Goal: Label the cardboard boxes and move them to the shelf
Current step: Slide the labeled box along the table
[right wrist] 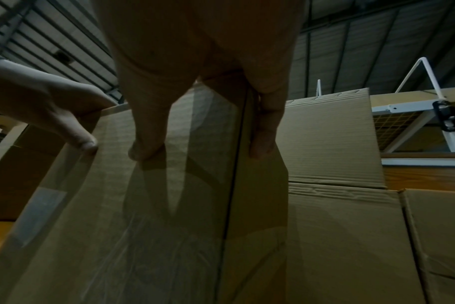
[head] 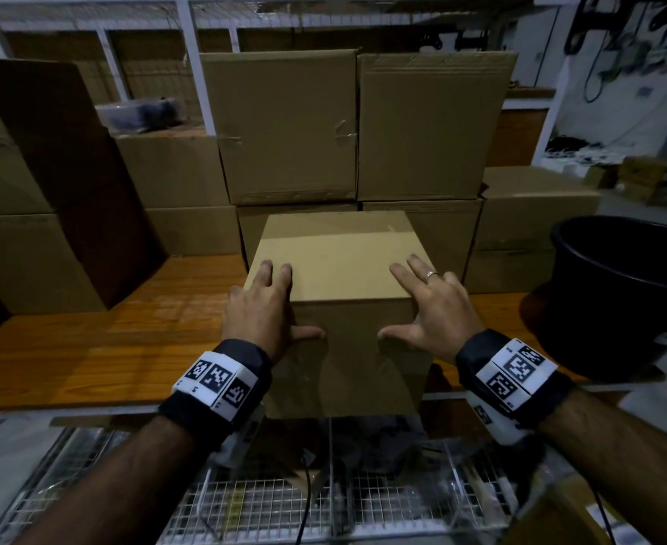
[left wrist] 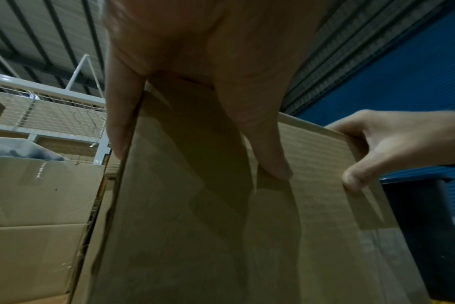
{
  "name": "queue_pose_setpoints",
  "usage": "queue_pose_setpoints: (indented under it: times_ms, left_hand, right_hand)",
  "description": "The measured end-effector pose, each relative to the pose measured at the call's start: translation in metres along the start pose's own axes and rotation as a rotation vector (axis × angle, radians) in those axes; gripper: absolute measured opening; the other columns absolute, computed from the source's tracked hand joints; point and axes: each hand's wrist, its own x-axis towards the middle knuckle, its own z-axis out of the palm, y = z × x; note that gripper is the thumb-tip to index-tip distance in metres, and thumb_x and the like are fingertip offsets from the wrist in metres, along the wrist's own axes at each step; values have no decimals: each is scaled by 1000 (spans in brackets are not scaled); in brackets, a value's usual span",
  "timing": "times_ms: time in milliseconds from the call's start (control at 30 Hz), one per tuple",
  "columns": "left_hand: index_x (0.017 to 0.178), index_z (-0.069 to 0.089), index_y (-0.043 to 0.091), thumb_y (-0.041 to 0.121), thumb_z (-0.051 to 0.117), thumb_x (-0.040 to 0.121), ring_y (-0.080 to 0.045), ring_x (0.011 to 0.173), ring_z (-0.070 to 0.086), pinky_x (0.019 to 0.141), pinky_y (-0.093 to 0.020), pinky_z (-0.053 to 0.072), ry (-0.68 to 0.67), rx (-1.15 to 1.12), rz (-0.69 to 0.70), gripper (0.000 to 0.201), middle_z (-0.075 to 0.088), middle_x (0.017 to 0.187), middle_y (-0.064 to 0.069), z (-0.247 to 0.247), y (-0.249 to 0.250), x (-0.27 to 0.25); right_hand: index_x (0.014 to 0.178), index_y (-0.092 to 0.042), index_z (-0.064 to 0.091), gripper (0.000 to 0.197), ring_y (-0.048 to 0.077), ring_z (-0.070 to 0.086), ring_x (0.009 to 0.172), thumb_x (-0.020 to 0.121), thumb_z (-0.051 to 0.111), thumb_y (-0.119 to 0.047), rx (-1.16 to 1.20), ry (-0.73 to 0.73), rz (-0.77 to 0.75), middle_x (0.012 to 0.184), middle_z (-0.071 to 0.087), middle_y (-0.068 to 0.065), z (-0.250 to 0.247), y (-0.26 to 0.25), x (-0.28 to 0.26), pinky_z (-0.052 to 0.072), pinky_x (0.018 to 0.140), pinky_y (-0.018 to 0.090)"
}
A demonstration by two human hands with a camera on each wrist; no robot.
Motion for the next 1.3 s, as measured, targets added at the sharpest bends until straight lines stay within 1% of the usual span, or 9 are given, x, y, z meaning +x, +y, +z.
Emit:
queue_pose_setpoints:
  times_ms: [233, 333, 433, 533, 667, 967, 1133, 1200, 1300]
  left_hand:
    - [148, 18, 27, 61, 68, 73, -34, 123, 41, 101, -41, 38, 35, -50, 62, 97, 17, 156, -4, 4, 5, -5]
    - [150, 19, 29, 54, 72, 73, -33, 137, 23, 111, -44, 26, 54, -144, 100, 96, 19, 157, 1, 9, -7, -3]
    - [150, 22, 29, 50, 72, 75, -30, 143, 10, 114, -47, 21, 93, -124, 186, 92, 20, 157, 1, 11, -13, -3]
    - [151, 18, 28, 46, 73, 76, -30, 143, 10, 111, -49, 30, 106, -28, 245, 94, 20, 157, -1, 11, -3, -1]
    - [151, 8, 31, 53, 72, 74, -25, 142, 11, 101, -51, 42, 107, 19, 176, 102, 13, 157, 4, 16, 8, 0]
    - [150, 8, 32, 56, 71, 73, -23, 143, 9, 99, -54, 40, 82, 5, 142, 103, 10, 157, 6, 15, 11, 5]
    - [150, 17, 31, 54, 72, 72, -22, 142, 11, 103, -53, 35, 110, -102, 125, 99, 16, 157, 3, 19, 4, 5]
    - [149, 22, 29, 54, 74, 70, -24, 141, 12, 105, -50, 33, 136, -146, 107, 98, 19, 156, 1, 21, 2, 5]
    - [149, 21, 27, 54, 72, 71, -27, 142, 11, 110, -47, 30, 143, -142, 109, 97, 19, 156, 0, 22, 3, 6]
  right_hand:
    - [151, -30, 18, 98, 31, 33, 125, 73, 69, -61, -8, 2, 15, 158, 17, 3, -1, 14, -7, 38, 102, 40]
    - [150, -28, 25, 96, 31, 25, 132, 72, 73, -56, 2, 32, -7, 157, 23, 4, -1, 22, -9, 39, 105, 44]
    - [149, -23, 30, 96, 34, 17, 141, 70, 77, -51, -31, 58, -80, 156, 26, 9, 0, 24, -6, 35, 109, 53]
    - [152, -26, 18, 98, 30, 15, 143, 75, 71, -55, -128, 5, -125, 157, 21, 5, -3, 15, 0, 40, 106, 49]
    - [152, -28, 12, 97, 26, 15, 143, 77, 65, -60, -197, -4, -119, 158, 18, 2, -6, 8, 2, 45, 99, 42]
    - [151, -27, 17, 101, 25, 18, 142, 72, 66, -66, -175, 30, -70, 157, 21, 0, 1, 8, 3, 49, 95, 40]
    - [148, -21, 32, 101, 28, 25, 138, 66, 74, -62, -71, 124, -34, 152, 34, 6, 10, 14, -1, 52, 92, 45]
    - [147, -21, 33, 100, 29, 24, 138, 65, 75, -61, -25, 162, 0, 152, 34, 8, 15, 17, -1, 47, 99, 43]
    - [150, -25, 25, 99, 29, 21, 140, 70, 73, -59, 7, 142, 38, 156, 23, 5, 17, 16, 1, 38, 105, 41]
